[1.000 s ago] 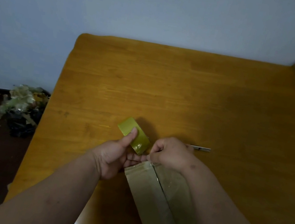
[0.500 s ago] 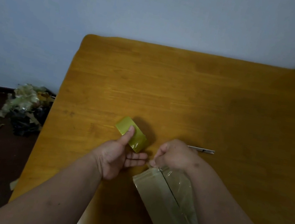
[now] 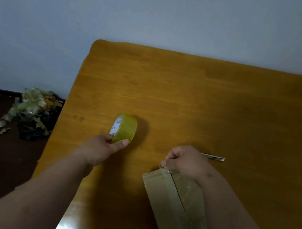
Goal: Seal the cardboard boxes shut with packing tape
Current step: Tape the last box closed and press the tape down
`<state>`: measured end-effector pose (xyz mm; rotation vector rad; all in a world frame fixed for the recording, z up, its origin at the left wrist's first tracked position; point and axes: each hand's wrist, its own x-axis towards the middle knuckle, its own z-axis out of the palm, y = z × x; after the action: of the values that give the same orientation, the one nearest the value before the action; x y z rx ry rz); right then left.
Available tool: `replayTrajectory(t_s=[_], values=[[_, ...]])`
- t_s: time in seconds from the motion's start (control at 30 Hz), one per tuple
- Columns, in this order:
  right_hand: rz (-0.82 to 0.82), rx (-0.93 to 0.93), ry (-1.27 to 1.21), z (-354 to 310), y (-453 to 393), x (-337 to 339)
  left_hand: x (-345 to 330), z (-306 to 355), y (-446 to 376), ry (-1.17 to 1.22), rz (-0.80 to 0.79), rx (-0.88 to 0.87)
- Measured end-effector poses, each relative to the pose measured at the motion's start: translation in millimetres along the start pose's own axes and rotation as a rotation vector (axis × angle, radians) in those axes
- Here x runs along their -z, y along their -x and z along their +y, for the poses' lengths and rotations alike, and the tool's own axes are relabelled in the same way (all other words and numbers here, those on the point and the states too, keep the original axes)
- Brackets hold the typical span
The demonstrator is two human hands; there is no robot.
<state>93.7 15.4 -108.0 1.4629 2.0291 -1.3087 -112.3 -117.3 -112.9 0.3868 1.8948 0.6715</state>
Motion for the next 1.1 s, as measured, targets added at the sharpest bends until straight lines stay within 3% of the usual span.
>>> replayTrajectory(t_s=[0.37, 0.5, 0.77, 1.1], values=[[0.019, -0.004, -0.014, -4.3, -0.6, -4.4, 8.3, -14.5, 3.6, 0.018, -0.077, 0.045], [0.032, -0.002, -0.047, -3.7, 0.3, -6.1, 8.7, -17.2, 2.0, -0.109, 0.000, -0.032], [0.063, 0.012, -0.087, 0.7, -2.4, -12.1, 10.1, -14.8, -1.4, -0.650, 0.212, -0.137], [0.083, 0.020, -0.097, 0.7, 0.2, -15.0, 9.2, -50.6, 4.2, -0.670, 0.347, -0.178]])
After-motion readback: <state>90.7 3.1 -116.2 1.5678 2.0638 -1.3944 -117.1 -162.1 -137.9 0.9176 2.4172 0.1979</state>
